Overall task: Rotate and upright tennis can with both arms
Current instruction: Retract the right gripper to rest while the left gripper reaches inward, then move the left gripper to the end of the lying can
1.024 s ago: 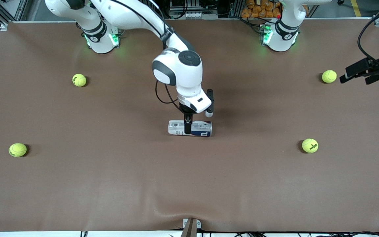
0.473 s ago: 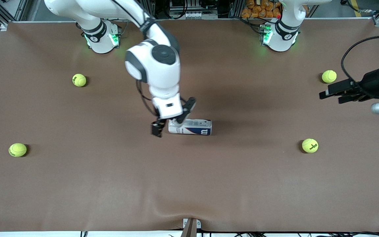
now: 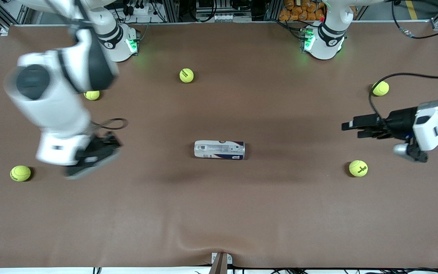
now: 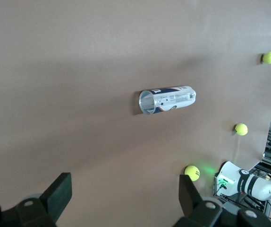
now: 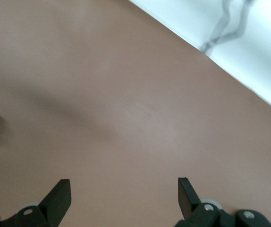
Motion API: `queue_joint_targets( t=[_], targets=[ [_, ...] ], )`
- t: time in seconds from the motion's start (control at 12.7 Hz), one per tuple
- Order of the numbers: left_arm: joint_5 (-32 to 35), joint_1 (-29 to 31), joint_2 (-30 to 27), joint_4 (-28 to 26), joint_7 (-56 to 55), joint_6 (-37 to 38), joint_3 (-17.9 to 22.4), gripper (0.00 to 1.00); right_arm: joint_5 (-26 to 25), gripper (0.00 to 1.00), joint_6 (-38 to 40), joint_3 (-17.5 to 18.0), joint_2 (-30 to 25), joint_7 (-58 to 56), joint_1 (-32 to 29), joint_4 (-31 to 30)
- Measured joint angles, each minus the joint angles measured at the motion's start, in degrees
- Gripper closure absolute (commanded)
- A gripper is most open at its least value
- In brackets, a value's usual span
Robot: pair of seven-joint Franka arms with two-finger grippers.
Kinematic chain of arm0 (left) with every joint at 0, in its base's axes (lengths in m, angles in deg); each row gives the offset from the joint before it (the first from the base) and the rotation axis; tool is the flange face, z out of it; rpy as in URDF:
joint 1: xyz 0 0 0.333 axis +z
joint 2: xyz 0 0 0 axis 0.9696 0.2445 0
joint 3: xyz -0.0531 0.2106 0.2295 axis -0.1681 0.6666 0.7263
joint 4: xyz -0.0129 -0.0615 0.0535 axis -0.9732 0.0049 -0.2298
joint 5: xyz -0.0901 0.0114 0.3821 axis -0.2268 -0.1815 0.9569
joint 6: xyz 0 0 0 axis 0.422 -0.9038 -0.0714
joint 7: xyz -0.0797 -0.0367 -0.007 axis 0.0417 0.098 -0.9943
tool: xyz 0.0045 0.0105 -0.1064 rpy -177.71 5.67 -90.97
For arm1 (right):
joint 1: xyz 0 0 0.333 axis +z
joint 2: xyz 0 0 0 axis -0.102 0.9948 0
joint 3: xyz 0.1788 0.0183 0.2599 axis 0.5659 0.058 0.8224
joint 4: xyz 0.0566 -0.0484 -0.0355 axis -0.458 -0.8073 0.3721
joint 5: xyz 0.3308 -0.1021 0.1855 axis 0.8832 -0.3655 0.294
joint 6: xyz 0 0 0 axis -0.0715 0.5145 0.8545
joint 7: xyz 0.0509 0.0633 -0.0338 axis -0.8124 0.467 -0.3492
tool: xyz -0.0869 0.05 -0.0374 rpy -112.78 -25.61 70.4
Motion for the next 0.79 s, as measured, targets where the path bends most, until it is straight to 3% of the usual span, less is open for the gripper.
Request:
queue_joint_targets(
  t=[0.16,0.39,0.79],
  targets=[
    [-4.1,-0.3,2.6,-0.2,2.4,-2.0,-0.7,0.0,1.7,0.0,5.5,-0.1,-3.1,0.2,-5.4,0.0],
    [-11.5,-0.7,7.3,-1.2,5.5,-6.5,-3.0,0.0,1.8,0.0,13.4,-0.5,-9.2,5.7,-8.3,-1.1],
    [-32.1,-1.9,19.5,-1.7,23.2,-9.6,-3.8,0.0,4.6,0.0,22.3,-0.7,-16.7,12.2,-13.5,-3.5]
  ],
)
